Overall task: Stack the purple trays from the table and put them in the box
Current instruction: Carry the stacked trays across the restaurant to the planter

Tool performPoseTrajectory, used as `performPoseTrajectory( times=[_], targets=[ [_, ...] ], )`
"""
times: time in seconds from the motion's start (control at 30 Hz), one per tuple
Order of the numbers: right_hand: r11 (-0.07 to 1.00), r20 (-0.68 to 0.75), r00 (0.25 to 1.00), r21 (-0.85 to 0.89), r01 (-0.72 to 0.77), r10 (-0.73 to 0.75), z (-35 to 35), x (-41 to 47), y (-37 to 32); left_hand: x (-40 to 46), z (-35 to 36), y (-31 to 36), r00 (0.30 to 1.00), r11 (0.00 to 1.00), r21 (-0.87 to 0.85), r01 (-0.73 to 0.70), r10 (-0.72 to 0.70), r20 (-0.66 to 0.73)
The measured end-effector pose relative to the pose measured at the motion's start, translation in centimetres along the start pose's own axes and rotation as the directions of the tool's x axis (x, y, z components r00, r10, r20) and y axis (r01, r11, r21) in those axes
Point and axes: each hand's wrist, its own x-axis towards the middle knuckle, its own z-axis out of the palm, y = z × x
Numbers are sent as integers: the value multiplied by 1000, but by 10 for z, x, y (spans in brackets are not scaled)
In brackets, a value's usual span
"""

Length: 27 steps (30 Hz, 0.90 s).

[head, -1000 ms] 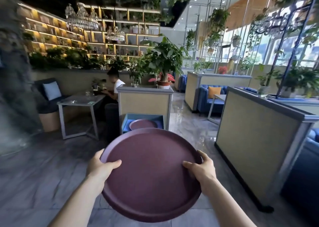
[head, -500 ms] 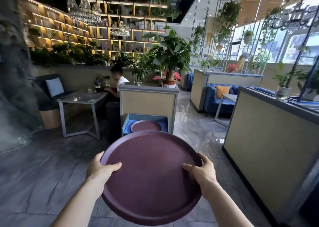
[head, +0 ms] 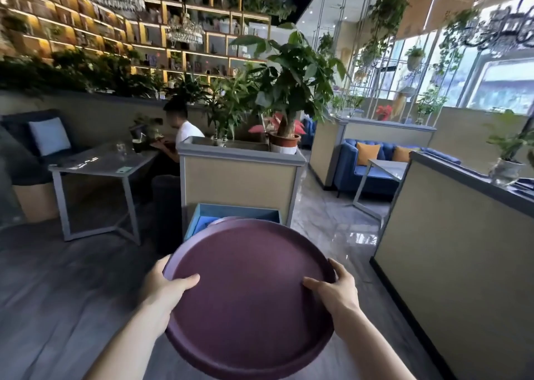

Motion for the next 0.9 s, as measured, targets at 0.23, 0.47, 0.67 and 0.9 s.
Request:
performPoseTrajectory(
  times=[0.23,0.47,0.67,0.9],
  targets=[
    [999,-16,1000,-27,-19,18,60,93,-18,110,41,11,1000,1000,26,6,-6,10],
    [1000,23,1000,-22,-17,18,126,218,-25,233,97,10,1000,999,49,11,-10,-19],
    [997,79,996,-67,-35,40,178,341,-40,344,155,17,998,998,50,35,-32,-53],
    [986,129,988,-158,-60,81,227,440,-47,436,198,3,992,995,72,65,-57,-117]
  ],
)
